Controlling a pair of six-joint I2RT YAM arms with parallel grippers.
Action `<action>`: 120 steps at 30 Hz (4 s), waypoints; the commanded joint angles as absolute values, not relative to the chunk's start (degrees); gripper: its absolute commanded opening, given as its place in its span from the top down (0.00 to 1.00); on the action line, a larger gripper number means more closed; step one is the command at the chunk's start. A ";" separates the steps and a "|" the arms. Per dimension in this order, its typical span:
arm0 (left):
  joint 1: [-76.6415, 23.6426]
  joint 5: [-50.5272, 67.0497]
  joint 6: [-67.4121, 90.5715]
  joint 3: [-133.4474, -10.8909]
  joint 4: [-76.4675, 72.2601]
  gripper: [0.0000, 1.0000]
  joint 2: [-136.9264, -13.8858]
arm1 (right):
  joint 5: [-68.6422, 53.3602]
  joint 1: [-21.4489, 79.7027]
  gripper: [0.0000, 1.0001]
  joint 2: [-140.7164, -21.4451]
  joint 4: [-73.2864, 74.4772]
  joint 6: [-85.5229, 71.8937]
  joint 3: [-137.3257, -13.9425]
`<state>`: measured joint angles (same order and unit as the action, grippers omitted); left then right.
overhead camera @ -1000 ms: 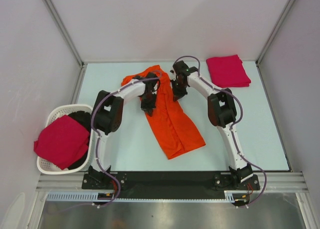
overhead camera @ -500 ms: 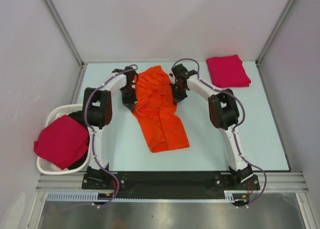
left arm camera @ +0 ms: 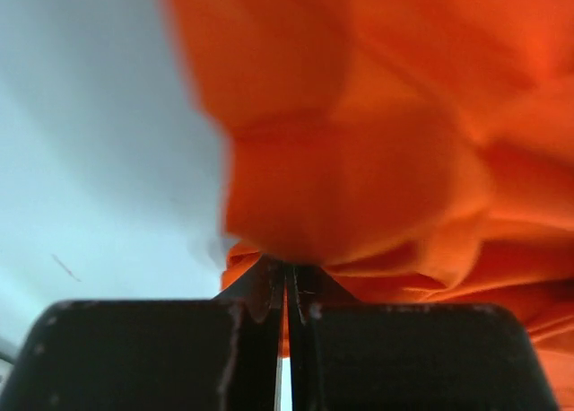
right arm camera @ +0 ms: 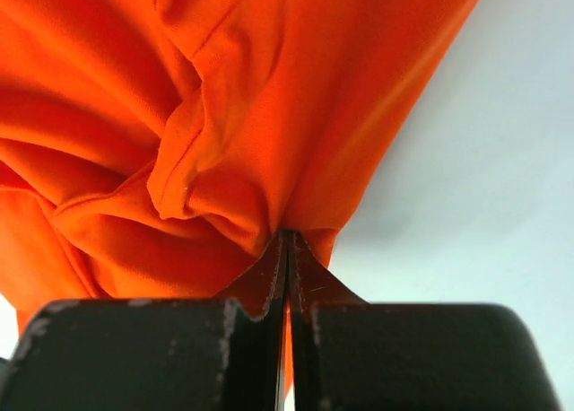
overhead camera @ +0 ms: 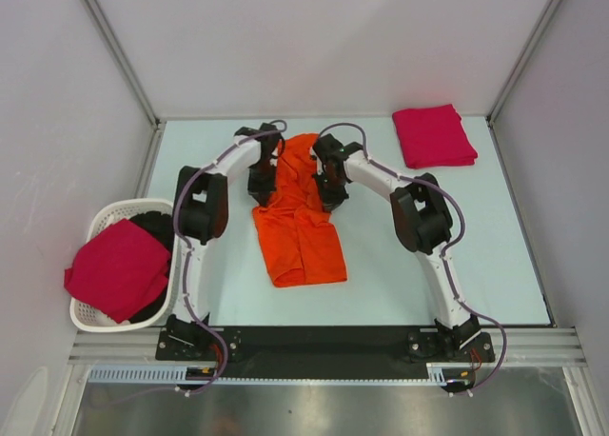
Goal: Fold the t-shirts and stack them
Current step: Rotate the tshirt 90 degrees
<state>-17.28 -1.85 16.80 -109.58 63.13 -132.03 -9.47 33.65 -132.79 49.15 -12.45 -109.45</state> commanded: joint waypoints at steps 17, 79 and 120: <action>-22.75 -2.81 16.17 -91.96 59.86 0.80 -97.66 | -5.80 32.26 0.73 -115.59 56.33 -15.55 -118.58; -44.82 4.05 24.17 -51.51 56.43 1.00 -97.03 | -26.98 45.70 1.00 -116.11 58.45 -11.95 -76.46; -5.10 28.20 28.72 -99.13 40.99 0.02 -106.60 | -47.11 9.84 0.54 -139.89 53.53 -19.60 -133.22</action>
<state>-8.45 22.04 25.28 -94.56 46.96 -101.97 -42.02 10.09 -132.64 54.17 -16.49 -122.26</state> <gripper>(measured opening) 0.976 0.459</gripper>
